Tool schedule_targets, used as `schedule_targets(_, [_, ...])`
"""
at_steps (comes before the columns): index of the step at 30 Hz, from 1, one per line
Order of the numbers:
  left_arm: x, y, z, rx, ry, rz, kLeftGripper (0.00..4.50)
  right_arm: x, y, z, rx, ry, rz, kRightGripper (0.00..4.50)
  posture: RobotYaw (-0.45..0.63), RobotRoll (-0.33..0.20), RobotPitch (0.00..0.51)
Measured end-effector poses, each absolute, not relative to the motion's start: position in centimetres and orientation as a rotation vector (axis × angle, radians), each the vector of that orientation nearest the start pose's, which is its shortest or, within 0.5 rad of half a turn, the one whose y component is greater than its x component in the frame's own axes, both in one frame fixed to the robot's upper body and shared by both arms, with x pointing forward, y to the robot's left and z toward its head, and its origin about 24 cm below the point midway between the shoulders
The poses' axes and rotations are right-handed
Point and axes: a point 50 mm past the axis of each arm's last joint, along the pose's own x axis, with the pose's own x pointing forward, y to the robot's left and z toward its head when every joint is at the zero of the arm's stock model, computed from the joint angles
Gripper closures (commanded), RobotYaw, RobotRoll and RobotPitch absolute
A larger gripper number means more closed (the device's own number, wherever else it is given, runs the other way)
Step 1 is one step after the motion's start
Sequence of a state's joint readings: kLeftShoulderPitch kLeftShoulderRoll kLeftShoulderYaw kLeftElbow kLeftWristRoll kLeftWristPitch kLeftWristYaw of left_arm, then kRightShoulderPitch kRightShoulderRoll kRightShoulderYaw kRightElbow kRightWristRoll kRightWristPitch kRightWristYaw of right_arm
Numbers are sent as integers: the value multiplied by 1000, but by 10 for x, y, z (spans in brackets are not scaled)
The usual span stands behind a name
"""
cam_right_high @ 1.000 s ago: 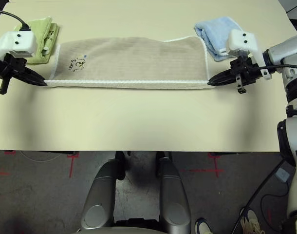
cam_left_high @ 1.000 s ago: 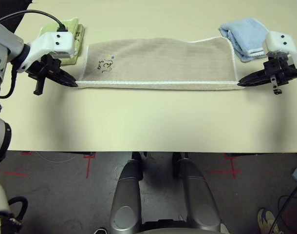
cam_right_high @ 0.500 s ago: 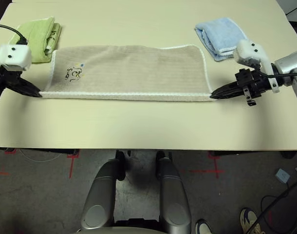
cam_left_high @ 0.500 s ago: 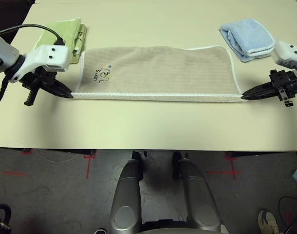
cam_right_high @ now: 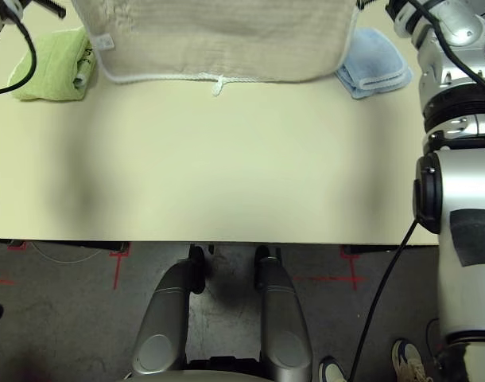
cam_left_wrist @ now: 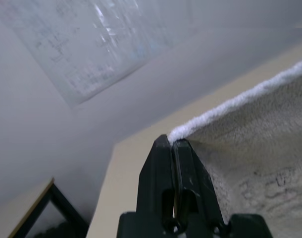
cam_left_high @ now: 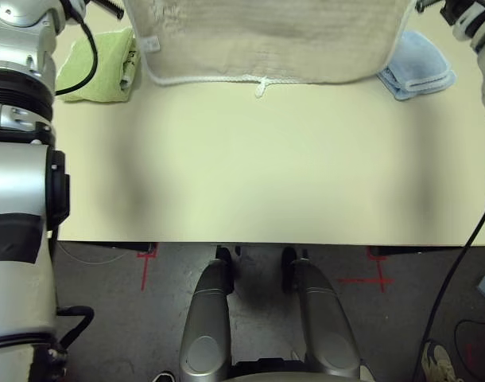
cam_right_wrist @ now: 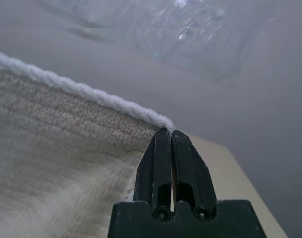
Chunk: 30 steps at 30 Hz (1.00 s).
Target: Fold the towel and set it aside.
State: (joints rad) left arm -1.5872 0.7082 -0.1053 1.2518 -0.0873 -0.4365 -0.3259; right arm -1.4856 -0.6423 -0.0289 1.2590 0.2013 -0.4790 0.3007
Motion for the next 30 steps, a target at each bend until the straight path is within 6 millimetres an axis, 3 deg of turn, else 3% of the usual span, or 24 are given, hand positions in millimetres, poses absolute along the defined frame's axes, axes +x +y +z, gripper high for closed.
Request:
schedule_targets(3, [373,246,399,567,-689,-111,4484,381,-247,368,-273,-758,136,4500,34,0,333])
schedule_targets(5, [377,249,385,606,-586,-192,4484,383,-244,359,-269,-714,267,4500,36,0,330])
schedule_targets(8, [380,265,352,804,-282,-346,4484,385,-241,329,-334,-557,542,4500,33,0,328])
schedule_targets(11, [369,291,317,929,66,-530,4484,380,-249,289,-418,-308,787,4500,40,0,327])
schedule_targets(15, [354,305,308,959,326,-705,4484,368,-261,271,-554,-52,999,4500,40,0,324])
schedule_targets(21, [337,315,299,964,620,-882,4484,356,-273,261,-722,244,1119,4500,37,0,323])
schedule_targets(30, [337,312,284,1047,686,-979,4484,352,-273,253,-860,435,1172,4500,37,0,324])
